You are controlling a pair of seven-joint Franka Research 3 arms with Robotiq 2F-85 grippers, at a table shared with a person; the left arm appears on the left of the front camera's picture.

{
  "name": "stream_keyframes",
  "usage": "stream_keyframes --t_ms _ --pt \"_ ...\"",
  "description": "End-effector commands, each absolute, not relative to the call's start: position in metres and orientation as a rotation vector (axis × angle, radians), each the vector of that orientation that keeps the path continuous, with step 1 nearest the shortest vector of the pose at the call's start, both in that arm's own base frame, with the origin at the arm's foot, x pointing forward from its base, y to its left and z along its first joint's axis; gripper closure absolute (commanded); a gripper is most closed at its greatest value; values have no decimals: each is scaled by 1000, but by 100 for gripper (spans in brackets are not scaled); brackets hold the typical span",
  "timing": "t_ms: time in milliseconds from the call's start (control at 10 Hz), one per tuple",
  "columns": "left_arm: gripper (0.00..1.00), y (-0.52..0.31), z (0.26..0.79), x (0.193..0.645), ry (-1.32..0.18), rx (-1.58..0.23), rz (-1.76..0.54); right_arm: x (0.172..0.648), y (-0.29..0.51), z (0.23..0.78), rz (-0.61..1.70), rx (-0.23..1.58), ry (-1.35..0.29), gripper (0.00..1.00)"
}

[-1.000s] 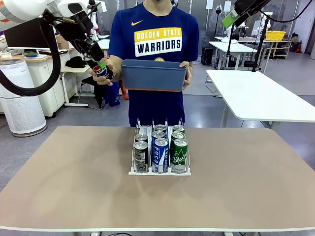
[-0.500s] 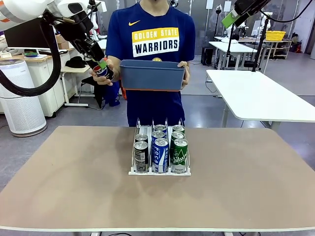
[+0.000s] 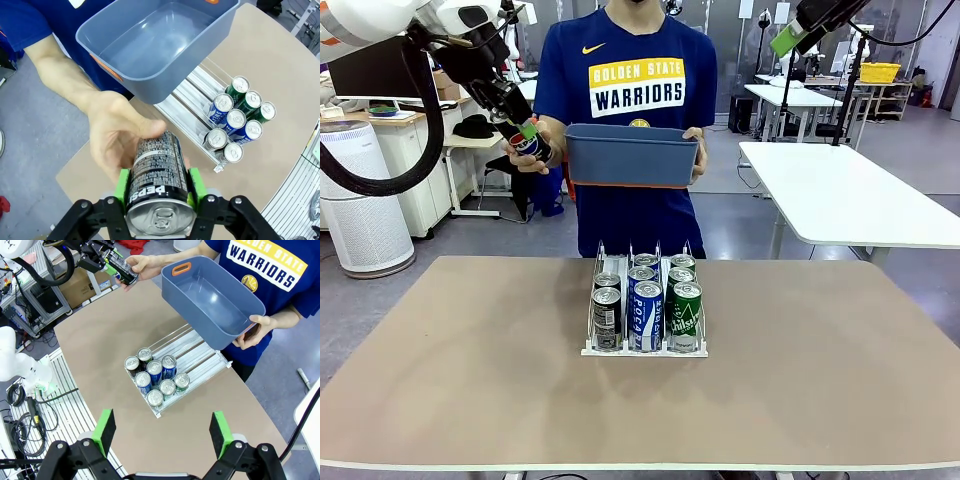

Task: Fill the beverage cans into the dispenser.
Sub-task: Place the picked Pepsi coke in the line of the Automatic Can Dispenser with the same cans.

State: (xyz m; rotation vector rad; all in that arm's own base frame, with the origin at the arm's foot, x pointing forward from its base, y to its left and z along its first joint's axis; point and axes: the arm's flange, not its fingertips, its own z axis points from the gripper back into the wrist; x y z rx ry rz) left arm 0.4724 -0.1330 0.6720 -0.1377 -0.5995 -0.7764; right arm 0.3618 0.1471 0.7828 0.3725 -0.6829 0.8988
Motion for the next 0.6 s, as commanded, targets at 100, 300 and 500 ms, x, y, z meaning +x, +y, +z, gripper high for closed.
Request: stream_keyframes --t_ms 100,300,500 --pt "100 -131 672 472 -602 -150 -790 361 147 783 905 377 -674 0" --pt "100 -131 672 472 -602 -150 -790 361 147 783 905 377 -674 0" --pt "100 -131 672 472 -602 -150 -790 361 147 783 905 377 -674 0"
